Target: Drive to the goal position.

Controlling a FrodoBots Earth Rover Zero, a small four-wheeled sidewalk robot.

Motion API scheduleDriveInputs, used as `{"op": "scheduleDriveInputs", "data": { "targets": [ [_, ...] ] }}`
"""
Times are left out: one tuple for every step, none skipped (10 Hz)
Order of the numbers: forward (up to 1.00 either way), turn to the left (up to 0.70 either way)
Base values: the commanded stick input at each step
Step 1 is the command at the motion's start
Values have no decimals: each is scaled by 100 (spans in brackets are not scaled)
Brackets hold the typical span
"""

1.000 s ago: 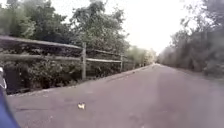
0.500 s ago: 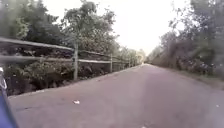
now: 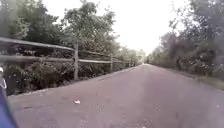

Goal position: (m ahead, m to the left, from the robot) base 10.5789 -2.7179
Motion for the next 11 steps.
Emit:
{"op": "scheduleDriveInputs", "data": {
  "targets": [
    [70, -33],
    [70, -33],
    [70, -33],
    [70, -33],
    [70, -33],
    [70, -33],
    [70, -31],
    [70, -11],
    [70, 0],
    [70, 0],
    [70, 0]
  ]
}}
